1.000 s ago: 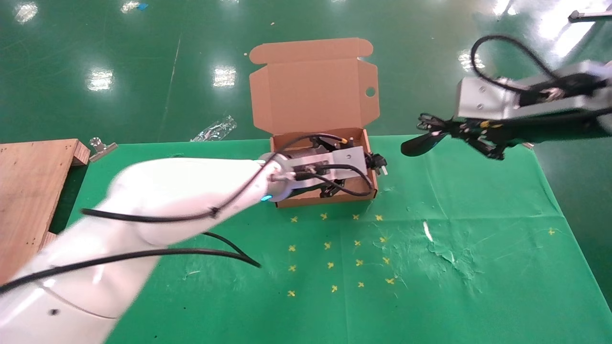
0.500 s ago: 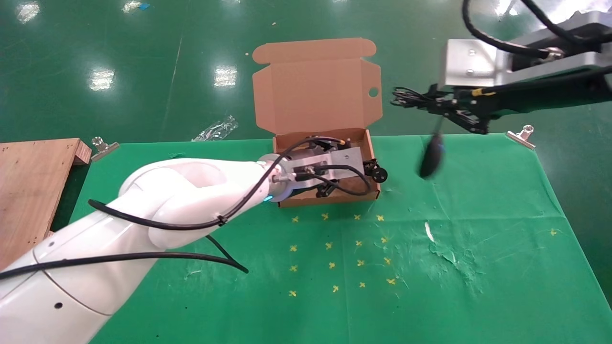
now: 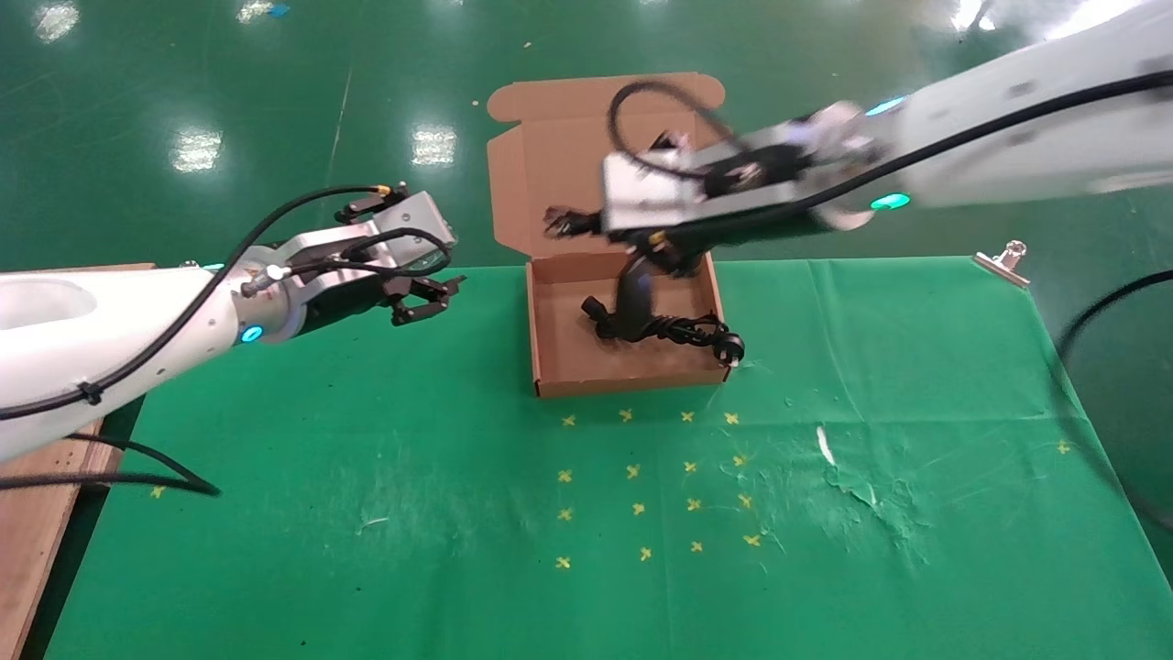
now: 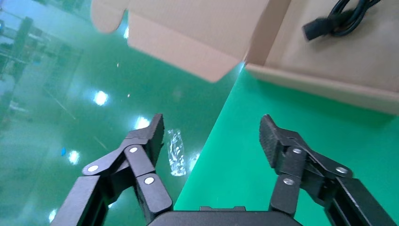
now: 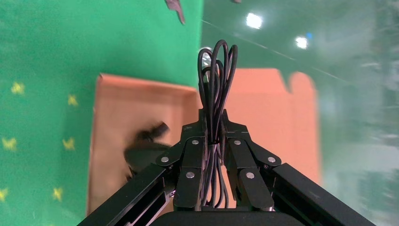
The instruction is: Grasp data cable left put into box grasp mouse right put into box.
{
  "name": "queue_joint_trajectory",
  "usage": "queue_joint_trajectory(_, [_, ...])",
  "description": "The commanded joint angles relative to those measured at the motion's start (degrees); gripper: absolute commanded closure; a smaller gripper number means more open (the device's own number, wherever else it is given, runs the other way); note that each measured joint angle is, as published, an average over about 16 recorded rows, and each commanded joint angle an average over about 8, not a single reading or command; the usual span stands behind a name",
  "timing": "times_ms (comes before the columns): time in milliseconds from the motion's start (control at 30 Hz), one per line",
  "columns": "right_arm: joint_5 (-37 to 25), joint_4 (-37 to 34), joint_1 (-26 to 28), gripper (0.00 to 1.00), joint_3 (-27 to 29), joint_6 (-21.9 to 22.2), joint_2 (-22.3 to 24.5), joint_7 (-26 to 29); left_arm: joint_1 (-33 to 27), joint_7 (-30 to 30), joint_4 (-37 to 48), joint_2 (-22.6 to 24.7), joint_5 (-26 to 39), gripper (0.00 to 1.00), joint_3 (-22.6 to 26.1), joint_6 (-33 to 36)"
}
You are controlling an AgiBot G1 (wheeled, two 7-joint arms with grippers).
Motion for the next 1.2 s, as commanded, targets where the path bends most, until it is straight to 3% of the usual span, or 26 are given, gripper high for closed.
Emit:
queue_joint_trajectory(33, [1.22,-5.58,-0.34,1.00,-0.33,1.66,-3.24,-4.52,0.35,-0.72,-1.13,-0.70,0.36,0.00,-0.25,0.27])
queue_joint_trajectory(133, [2.41,-13.29,-0.30,0.97,-0.37,2.62,-5.68,-9.17,0.42,-1.15,-1.35,-0.65,0.82,0.00,-0.30,0.41])
queue_joint_trajectory(400, [3.29,-24.20,-0.45,0.01,-0.11,5.69,-8.31,-13.69,0.45,-1.55,-1.69,-1.38,1.22,0.00,-0.48,0.50])
queue_joint_trajectory(967, [3.43,-22.15,-0.52,0.00,-0.02,4.85,-7.48,-13.18,0.46,-1.47,-1.45,-0.79,1.21,0.00,-0.40,0.48])
queue_joint_trajectory(1200, [7.88,-19.06,-3.27,0.00,1.60,3.34,-4.52,-11.43,0.34,-1.17,-1.06,-0.66,0.98,0.00,-0.34,0.34])
